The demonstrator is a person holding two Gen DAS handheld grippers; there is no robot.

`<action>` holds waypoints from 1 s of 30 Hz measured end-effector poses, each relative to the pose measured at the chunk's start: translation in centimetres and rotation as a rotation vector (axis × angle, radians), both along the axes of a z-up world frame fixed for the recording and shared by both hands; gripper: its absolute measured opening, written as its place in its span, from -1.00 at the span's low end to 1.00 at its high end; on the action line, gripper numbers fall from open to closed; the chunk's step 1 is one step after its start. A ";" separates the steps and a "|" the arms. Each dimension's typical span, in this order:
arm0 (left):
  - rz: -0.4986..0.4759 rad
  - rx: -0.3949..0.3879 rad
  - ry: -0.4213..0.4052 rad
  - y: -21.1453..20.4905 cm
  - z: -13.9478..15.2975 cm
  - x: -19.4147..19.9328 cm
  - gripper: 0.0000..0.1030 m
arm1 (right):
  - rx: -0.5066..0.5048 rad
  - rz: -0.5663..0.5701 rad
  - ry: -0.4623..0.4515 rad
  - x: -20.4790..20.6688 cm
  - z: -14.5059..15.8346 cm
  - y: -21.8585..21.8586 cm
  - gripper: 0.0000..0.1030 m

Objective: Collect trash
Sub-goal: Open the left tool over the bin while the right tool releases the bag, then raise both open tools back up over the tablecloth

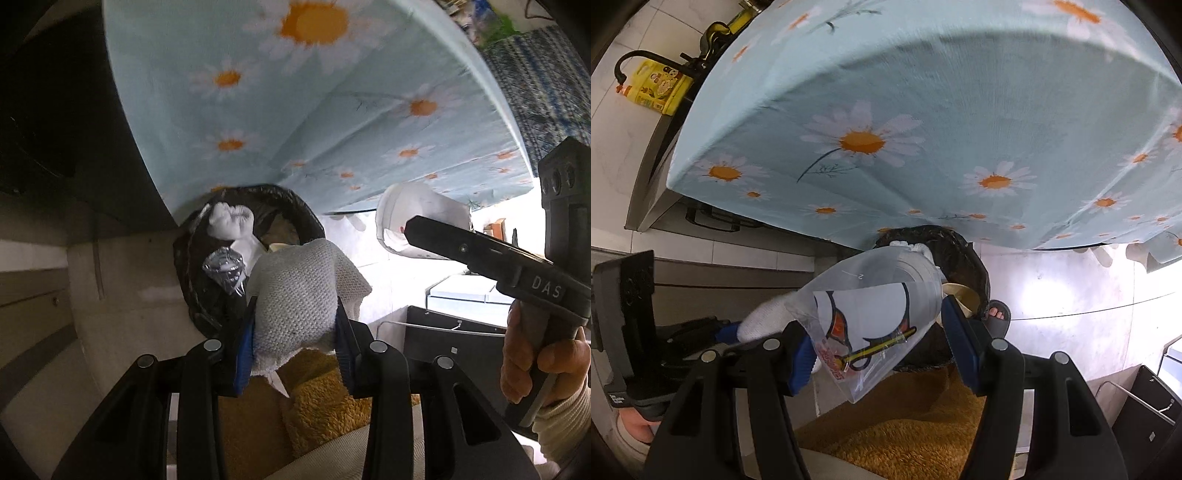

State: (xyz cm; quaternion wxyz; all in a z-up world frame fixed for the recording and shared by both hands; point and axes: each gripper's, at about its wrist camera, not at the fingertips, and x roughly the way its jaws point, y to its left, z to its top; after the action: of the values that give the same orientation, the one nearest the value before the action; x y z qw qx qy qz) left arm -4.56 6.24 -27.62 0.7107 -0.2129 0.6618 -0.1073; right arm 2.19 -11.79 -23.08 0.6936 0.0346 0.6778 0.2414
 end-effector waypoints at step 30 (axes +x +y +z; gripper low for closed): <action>0.028 0.040 -0.047 -0.2 2.7 1.8 0.21 | 0.030 -0.019 -0.038 1.0 2.2 -2.1 0.58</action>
State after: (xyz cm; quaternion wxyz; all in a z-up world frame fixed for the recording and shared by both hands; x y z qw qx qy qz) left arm -2.81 6.03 -24.89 0.7315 -0.2054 0.6440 -0.0891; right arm 3.15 -13.91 -20.84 0.7080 0.0471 0.6605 0.2455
